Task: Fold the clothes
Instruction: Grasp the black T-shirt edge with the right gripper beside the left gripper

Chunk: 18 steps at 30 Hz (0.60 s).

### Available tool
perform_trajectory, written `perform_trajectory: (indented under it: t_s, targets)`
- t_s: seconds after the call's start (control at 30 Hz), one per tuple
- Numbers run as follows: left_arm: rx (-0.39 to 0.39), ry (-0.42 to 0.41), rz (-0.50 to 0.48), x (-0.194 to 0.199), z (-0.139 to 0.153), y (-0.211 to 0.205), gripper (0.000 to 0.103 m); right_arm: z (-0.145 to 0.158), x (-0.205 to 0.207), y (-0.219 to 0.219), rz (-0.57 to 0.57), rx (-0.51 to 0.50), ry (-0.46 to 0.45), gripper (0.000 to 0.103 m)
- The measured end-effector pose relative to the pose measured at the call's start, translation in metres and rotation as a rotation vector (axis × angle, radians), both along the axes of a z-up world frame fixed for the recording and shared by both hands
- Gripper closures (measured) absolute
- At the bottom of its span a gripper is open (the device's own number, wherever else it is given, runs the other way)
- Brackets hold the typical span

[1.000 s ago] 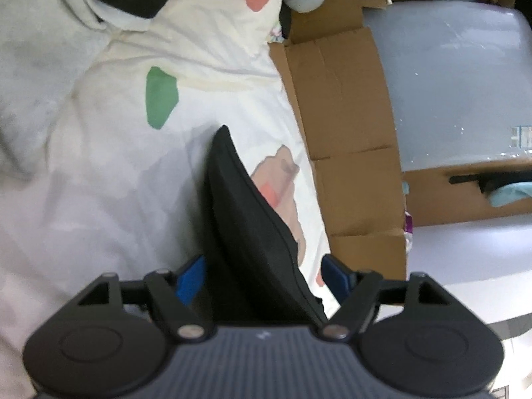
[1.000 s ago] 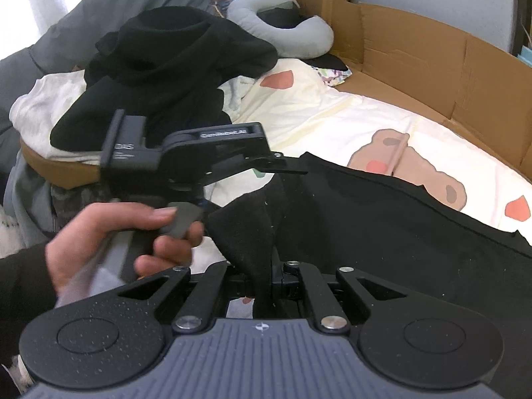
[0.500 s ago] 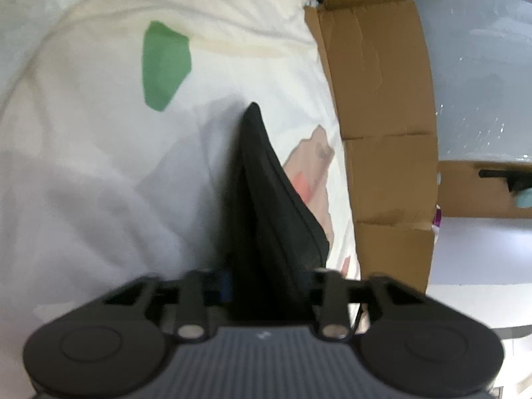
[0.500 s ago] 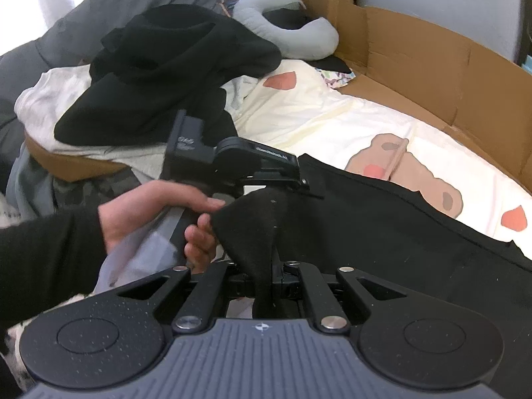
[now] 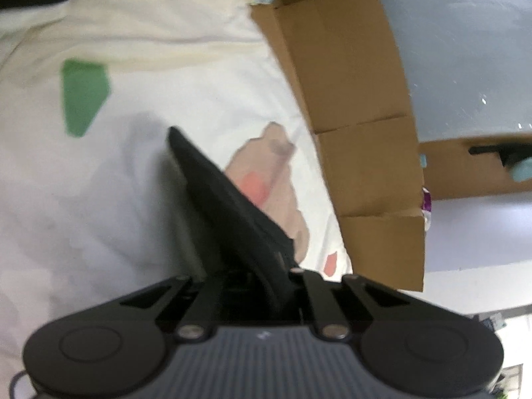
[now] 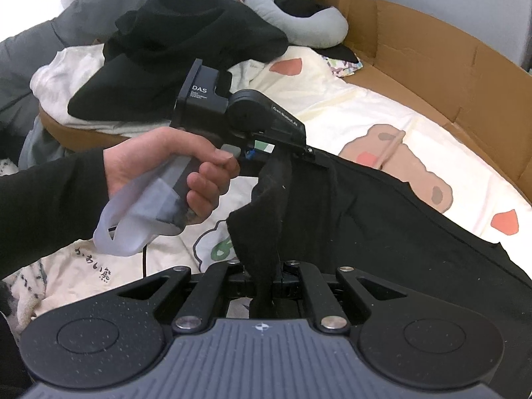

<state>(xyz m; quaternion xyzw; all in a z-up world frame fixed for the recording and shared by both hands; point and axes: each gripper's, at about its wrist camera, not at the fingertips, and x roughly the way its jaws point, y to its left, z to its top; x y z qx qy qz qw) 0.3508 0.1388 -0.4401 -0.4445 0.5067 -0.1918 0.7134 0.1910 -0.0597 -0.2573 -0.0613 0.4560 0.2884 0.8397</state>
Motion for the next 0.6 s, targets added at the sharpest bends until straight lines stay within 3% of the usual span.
perform_trajectory:
  t_s: [0.37,0.6]
  targets:
    - [0.089,-0.141,-0.087,0.002,0.060,-0.066,0.098,0.020,-0.005,-0.064,-0.033,0.100,0.035,0.101]
    - [0.126,-0.175,-0.111,-0.001,0.080,-0.111,0.098,0.021,-0.015,-0.116,-0.117,0.183,0.020,0.101]
